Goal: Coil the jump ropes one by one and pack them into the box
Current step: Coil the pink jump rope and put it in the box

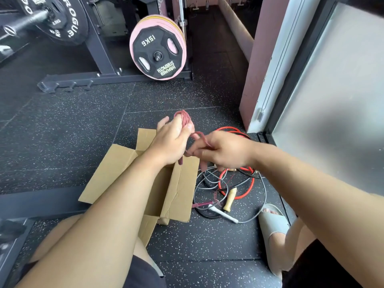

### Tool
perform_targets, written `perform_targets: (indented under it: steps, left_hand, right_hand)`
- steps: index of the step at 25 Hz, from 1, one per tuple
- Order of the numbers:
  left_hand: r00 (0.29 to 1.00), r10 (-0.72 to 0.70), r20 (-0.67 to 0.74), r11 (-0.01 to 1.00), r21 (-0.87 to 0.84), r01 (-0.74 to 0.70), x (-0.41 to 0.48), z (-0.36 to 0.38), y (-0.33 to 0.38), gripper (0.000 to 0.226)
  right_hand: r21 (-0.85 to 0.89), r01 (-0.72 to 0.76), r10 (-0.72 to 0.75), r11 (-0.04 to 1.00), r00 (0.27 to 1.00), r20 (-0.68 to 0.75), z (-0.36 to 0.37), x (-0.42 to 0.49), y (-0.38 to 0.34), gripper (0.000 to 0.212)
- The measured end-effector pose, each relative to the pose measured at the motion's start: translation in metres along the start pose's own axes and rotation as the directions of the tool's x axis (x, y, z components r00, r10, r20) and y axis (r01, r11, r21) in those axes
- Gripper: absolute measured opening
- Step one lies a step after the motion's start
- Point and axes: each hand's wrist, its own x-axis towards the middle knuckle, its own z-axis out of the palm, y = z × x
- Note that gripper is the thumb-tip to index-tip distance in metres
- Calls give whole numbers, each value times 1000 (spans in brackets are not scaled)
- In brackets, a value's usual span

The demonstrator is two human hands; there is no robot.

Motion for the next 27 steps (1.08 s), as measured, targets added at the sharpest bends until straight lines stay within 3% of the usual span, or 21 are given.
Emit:
perform_targets:
  steps: [2,6,11,14,17,19,20,23,25,27]
  left_hand:
    - [997,-32,74,999,-5,33,0,-5,-1,29]
    - [969,-95,229,920,-352,174,4,-19,-9,29]
    - [945,-69,319,813,-531,239,2,-21,-2,21]
    - [949,-58,310,764,-598,242,2,-20,1,18]
    - [966,-115,230,654,-715,248,2,-14,3,23]
    - [967,-152,206,538,-803,256,3,-11,4,25]
    - [967,-159,199,506,-825,253,4,-10,4,24]
    - [970,-151,188,557,-795,241,4,-3,3,22]
    - [972,-148,182,607,-760,234,5,-3,2,22]
    - [972,-164,169,645,-727,235,7,-6,-1,22]
  right_hand:
    - [154,-28,39,988,997,-71,-19,-3,8,26]
    - [431,-41,130,902,975,-179,-47,-11,26,26]
    - [382,11,157,924,901,-405,-63,-14,48,14]
    - [535,-58,303,843,872,-383,-57,-9,46,14]
    - [691,-86,262,718,953,-154,-53,-10,41,65]
    - [640,-118,180,760,983,-32,-46,-10,39,95]
    - [575,-135,151,807,988,20,-39,-9,37,93]
    - [453,-87,39,887,993,116,-7,1,29,48]
    - [502,-58,19,863,996,82,2,5,26,32]
    - [511,-3,37,860,998,-56,-6,6,25,26]
